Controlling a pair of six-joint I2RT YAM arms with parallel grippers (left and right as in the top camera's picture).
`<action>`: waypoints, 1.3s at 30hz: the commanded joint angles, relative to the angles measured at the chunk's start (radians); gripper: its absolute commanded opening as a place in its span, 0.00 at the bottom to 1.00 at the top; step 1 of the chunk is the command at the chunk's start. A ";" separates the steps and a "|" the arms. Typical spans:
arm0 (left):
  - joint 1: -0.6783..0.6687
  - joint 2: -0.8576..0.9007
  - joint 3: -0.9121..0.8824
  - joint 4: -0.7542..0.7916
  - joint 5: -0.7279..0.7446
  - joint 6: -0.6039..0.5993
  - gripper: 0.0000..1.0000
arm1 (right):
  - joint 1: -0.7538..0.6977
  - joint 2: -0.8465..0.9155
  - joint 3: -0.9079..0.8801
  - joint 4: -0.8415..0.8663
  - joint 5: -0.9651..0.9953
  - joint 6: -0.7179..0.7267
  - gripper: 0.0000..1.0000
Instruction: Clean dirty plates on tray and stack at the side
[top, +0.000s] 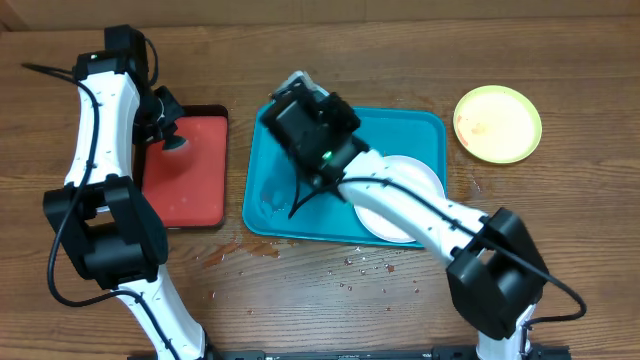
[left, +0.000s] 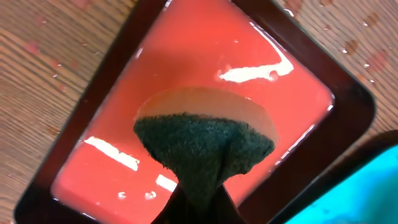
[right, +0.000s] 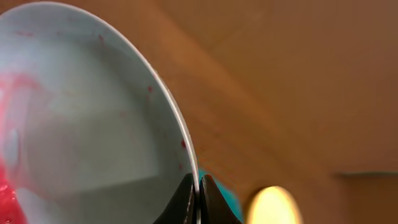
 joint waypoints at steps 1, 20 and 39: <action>0.006 -0.028 0.012 -0.003 -0.024 0.021 0.04 | 0.043 -0.034 0.027 0.063 0.238 -0.176 0.04; 0.006 -0.028 0.012 -0.016 -0.024 0.023 0.04 | 0.076 -0.034 0.027 0.248 0.415 -0.262 0.04; 0.006 -0.028 0.012 -0.019 -0.024 0.023 0.04 | -0.026 -0.139 0.027 -0.055 -0.171 0.055 0.04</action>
